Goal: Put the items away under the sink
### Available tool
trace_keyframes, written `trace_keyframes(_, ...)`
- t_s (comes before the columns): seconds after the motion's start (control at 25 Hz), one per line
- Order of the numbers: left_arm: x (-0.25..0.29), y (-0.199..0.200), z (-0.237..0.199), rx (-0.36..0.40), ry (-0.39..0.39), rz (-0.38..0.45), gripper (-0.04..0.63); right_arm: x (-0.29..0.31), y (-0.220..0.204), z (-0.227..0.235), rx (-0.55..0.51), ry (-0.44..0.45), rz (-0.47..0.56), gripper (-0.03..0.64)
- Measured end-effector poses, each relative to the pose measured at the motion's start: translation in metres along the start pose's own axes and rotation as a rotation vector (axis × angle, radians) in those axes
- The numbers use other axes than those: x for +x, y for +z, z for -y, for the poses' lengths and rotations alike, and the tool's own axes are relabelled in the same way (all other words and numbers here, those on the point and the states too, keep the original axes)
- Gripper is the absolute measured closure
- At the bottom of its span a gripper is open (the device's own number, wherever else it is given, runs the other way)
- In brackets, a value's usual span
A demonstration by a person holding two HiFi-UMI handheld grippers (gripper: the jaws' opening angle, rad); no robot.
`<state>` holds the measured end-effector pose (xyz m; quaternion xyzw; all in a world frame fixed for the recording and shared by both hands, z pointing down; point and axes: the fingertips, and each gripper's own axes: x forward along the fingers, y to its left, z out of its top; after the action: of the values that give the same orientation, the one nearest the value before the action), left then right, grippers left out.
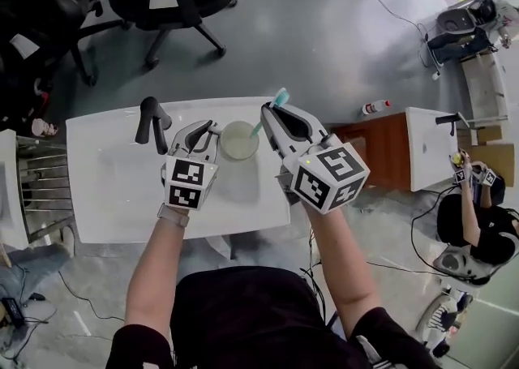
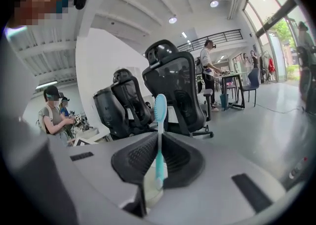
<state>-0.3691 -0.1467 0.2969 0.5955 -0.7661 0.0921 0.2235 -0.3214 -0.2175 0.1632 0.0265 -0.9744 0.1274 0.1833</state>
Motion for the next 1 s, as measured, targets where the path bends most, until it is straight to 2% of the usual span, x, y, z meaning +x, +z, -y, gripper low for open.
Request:
trace_keyframes(0.28,-0.055,0.014,-0.001,0.059,-0.018,0.023,0.551,-0.048,0.044,-0.033,0.104,-0.002,0.156,0.572)
trace_keyframes(0.44,-0.083,0.014,-0.005,0.023,-0.034,0.032,0.551,-0.068,0.050,-0.043,0.108,-0.032,0.191,0.572)
trace_keyframes(0.56,-0.107,0.007,-0.013,-0.013,-0.035,0.029,0.551,-0.077,0.043,-0.054,0.099,-0.067,0.183,0.572)
trace_keyframes(0.84,-0.167,0.005,-0.035,-0.035,-0.039,0.058,0.551,-0.080,0.004,-0.091,0.086,-0.116,0.159,0.572)
trace_keyframes(1.0,-0.197,-0.005,-0.048,-0.035,-0.039,0.041,0.549,-0.082,-0.020,-0.115,0.094,-0.155,0.152,0.572)
